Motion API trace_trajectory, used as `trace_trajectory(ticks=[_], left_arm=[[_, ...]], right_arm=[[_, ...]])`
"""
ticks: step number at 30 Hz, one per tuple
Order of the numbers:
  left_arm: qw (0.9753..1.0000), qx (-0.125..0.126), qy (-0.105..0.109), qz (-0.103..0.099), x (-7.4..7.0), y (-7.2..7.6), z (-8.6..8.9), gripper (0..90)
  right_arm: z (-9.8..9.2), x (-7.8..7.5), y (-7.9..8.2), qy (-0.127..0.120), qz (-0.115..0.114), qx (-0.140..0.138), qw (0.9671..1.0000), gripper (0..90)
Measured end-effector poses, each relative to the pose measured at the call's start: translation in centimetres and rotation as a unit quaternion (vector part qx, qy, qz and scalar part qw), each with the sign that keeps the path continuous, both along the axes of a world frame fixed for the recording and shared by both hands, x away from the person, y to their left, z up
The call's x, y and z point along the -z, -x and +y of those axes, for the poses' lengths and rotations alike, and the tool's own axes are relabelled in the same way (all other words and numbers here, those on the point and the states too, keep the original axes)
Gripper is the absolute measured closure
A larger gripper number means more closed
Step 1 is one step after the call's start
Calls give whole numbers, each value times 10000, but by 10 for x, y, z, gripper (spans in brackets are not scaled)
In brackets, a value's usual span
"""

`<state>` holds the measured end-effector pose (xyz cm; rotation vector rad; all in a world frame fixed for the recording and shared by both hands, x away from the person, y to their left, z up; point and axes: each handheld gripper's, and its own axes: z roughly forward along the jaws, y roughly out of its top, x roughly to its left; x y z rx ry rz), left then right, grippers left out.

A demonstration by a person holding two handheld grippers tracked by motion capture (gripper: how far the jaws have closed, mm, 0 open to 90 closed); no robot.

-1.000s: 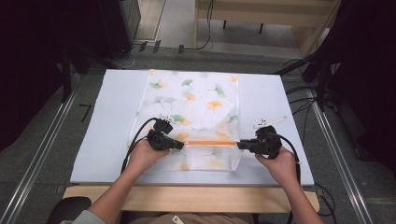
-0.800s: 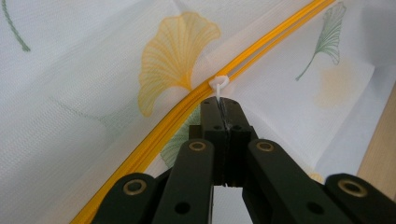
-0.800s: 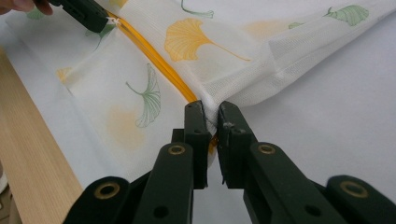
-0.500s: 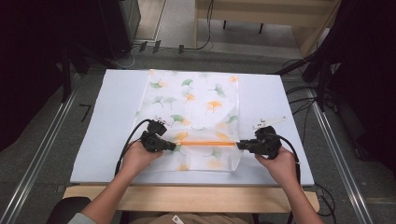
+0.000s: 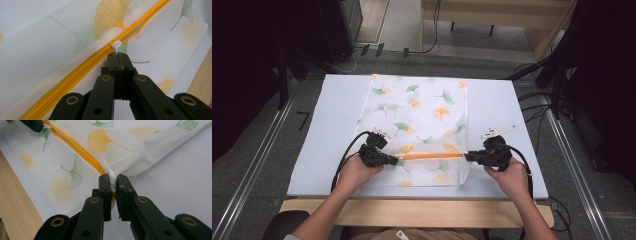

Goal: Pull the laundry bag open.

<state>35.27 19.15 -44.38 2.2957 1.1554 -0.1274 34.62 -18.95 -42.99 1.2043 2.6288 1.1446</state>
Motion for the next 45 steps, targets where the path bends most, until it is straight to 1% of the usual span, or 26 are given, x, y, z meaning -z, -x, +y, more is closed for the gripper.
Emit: trace_trajectory(ticks=[1,7,8,9,10,11,12,13,14,15,17,18,21,22,28,33,37,42,45], left_arm=[[10000,-66,35,9,1,0,0,900],[10000,-80,-28,12,0,-1,1,900],[9999,-114,-63,-5,1,-1,1,900],[9999,-159,-25,11,1,-1,2,900],[9999,-149,-60,44,1,-2,4,900],[9998,-203,-27,42,1,-2,6,900],[9998,-205,-11,64,1,-2,7,900],[9998,-183,-40,73,0,-2,10,900],[9997,-211,-22,72,-1,-1,11,900],[9997,-243,-69,50,-2,-1,15,900],[9996,-272,-93,54,-2,0,16,900],[9994,-327,-57,76,-2,-1,19,900],[9994,-335,-51,78,-1,0,19,900],[9995,-300,-66,98,-1,-1,19,900],[9995,-306,20,109,-2,-1,19,900],[9995,-301,-14,98,-2,-1,18,900],[9995,-299,-21,100,-2,0,17,900],[9995,-290,-94,74,-3,0,18,900],[9994,-323,-29,78,-3,0,20,900]], right_arm=[[0,0,0,-11,6,5,10000,851],[0,0,1,-16,12,-11,10000,851],[0,0,1,-16,12,-11,10000,851],[0,0,1,-14,24,1,10000,851],[0,0,1,-14,24,1,10000,851],[-1,0,2,-14,36,5,10000,851],[-1,0,2,-22,36,4,10000,851],[-1,0,2,-20,30,-2,10000,851],[-1,0,2,-20,30,-2,10000,851],[-2,0,2,-19,23,4,10000,851],[-2,1,1,-15,29,0,10000,850],[-3,1,1,-17,48,3,10000,851],[-2,1,1,8,65,14,10000,851],[-2,1,1,21,46,16,10000,851],[-4,2,0,-14,67,59,10000,851],[-4,2,1,8,68,37,10000,851],[-4,2,1,-46,61,58,10000,851],[-4,2,1,-44,71,24,10000,851],[-3,2,0,-45,57,-1,10000,851]])
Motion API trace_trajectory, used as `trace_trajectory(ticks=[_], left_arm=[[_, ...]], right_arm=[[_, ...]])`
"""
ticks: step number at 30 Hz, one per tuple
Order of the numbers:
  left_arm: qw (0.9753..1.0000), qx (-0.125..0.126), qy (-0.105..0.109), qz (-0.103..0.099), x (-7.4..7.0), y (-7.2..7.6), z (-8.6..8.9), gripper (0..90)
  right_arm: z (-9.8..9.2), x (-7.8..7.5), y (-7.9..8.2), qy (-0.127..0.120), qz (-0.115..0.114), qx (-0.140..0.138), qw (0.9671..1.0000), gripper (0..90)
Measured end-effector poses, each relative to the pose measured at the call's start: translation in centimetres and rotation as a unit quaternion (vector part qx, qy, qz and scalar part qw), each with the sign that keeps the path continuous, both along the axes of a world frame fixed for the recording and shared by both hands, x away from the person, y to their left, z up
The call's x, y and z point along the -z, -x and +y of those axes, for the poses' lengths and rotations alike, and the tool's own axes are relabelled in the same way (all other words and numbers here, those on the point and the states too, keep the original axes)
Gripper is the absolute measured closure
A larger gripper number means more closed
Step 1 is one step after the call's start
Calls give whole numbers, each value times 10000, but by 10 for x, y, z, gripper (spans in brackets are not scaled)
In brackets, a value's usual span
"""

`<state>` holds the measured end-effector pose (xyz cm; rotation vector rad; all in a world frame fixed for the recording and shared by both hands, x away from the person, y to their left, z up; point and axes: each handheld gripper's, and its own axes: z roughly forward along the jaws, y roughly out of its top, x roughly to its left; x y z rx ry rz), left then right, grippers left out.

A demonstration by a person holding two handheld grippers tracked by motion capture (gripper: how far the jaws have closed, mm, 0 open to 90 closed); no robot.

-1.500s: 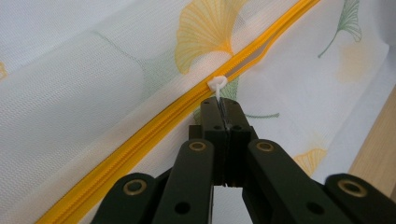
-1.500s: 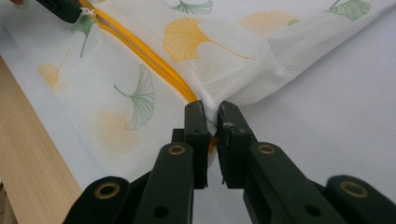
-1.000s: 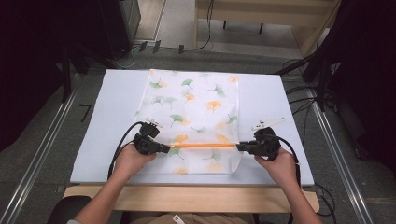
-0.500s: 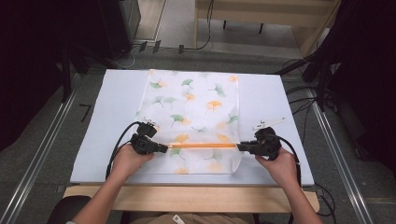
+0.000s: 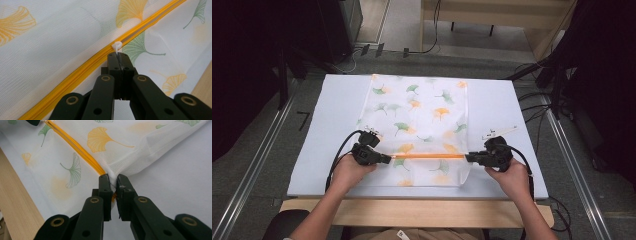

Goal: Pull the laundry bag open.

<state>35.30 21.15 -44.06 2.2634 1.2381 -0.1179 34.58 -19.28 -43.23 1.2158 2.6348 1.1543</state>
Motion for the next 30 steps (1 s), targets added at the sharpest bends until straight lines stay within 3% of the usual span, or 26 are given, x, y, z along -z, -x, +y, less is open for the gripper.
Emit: trace_trajectory(ticks=[6,9,15,17,22,30], left_arm=[[9999,-113,123,23,-1,-1,7,900],[9999,-123,-33,10,-1,-1,11,900],[9996,-295,-19,31,-3,0,24,900],[9993,-304,-233,-35,-4,3,29,900],[9992,-399,60,47,-7,4,41,900],[9991,-410,77,64,-6,4,41,900]], right_arm=[[0,0,-1,-10,51,3,10000,851],[1,0,-1,-17,71,17,10000,851],[-1,-1,-4,-41,82,33,10000,851],[-1,-1,-4,-25,81,49,10000,851],[-1,-1,-5,-27,80,33,10000,851],[0,-1,-5,-1,95,19,10000,851]])
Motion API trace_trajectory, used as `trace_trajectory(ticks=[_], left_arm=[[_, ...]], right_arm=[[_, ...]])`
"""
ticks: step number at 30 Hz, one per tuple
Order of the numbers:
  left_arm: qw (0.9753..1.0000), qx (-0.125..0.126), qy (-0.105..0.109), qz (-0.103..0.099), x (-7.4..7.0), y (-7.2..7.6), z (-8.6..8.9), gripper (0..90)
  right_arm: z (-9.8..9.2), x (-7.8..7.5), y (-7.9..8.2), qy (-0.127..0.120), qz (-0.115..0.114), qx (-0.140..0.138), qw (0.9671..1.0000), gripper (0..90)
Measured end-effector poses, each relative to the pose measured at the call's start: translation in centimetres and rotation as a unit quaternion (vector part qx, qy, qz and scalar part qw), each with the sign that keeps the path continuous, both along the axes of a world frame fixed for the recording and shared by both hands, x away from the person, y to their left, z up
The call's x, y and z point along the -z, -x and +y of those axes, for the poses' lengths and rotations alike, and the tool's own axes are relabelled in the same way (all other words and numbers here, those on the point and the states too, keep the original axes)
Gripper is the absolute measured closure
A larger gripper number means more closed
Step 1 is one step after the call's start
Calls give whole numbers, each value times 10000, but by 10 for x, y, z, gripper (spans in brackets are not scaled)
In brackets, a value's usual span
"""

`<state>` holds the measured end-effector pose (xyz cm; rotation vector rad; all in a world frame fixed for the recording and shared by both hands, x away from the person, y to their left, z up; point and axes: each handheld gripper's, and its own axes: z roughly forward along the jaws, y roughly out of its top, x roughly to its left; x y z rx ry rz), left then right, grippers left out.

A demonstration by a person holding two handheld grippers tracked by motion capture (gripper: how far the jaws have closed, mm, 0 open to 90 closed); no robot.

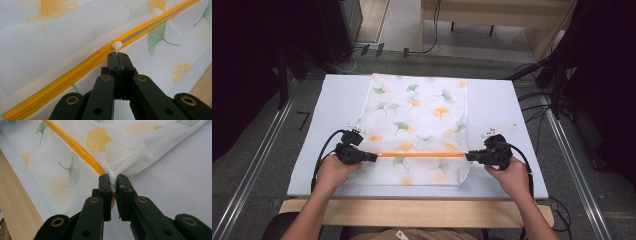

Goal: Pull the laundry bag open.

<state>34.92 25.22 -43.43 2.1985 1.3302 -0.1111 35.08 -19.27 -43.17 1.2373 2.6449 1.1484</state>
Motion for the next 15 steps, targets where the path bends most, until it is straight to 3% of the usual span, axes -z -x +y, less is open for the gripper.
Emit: trace_trajectory(ticks=[15], left_arm=[[10000,-19,-52,-3,0,1,3,900]], right_arm=[[0,0,0,27,-27,-2,10000,851]])
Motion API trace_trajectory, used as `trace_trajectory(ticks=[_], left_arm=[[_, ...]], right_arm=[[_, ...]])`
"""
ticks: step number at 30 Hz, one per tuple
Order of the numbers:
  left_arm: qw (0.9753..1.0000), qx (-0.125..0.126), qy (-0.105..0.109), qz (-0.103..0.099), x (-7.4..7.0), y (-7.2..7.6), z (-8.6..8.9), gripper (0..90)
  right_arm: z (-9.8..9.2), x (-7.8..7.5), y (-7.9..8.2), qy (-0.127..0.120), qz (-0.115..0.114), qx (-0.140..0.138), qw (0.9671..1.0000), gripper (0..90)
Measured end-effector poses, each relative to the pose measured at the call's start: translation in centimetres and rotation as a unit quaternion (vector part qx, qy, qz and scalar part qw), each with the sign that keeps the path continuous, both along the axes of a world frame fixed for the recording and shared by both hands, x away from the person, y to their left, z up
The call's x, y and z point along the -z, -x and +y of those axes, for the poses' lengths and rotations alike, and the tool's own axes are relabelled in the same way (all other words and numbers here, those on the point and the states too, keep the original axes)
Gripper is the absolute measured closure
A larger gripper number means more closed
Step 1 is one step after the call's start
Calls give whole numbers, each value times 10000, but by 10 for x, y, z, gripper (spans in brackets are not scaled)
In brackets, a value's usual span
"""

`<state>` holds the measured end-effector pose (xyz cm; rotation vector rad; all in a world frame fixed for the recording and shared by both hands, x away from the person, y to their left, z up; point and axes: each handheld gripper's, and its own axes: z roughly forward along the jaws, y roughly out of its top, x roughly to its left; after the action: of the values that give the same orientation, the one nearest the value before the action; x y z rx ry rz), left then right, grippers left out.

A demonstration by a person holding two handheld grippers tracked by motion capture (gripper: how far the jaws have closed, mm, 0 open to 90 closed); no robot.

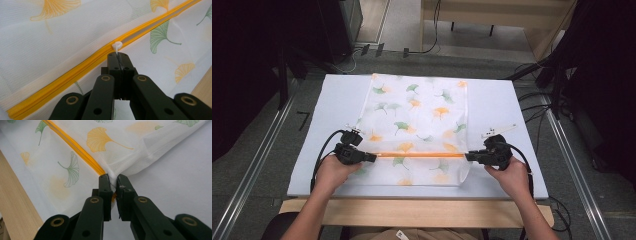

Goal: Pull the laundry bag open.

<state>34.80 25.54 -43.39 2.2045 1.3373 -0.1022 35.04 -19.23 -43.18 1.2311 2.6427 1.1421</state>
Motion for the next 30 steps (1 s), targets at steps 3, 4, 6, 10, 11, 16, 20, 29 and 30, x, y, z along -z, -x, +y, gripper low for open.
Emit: trace_trajectory(ticks=[3,4,6,10,11,16,20,29,30], left_arm=[[9999,-112,95,0,-2,2,6,900],[9999,-123,80,-1,-3,2,10,900],[9998,-182,23,-25,-4,3,15,900],[9997,-264,3,-2,-5,5,26,900],[9996,-292,3,-7,-6,6,29,900],[9991,-397,116,8,-7,9,41,900],[9983,-498,294,-27,-8,10,44,900],[9986,-470,231,-1,-7,10,43,900],[9986,-474,236,-5,-7,10,43,900]], right_arm=[[0,0,0,-5,5,1,10000,851],[-1,0,0,-7,1,-6,10000,851],[0,0,0,-7,-5,-6,10000,850],[0,0,0,-5,-5,-8,10000,850],[0,0,0,-3,9,1,10000,850],[1,0,0,8,13,-12,10000,851],[1,1,0,17,14,-19,10000,850],[1,1,-1,37,12,-25,10000,851],[1,1,-1,37,16,-26,10000,851]])
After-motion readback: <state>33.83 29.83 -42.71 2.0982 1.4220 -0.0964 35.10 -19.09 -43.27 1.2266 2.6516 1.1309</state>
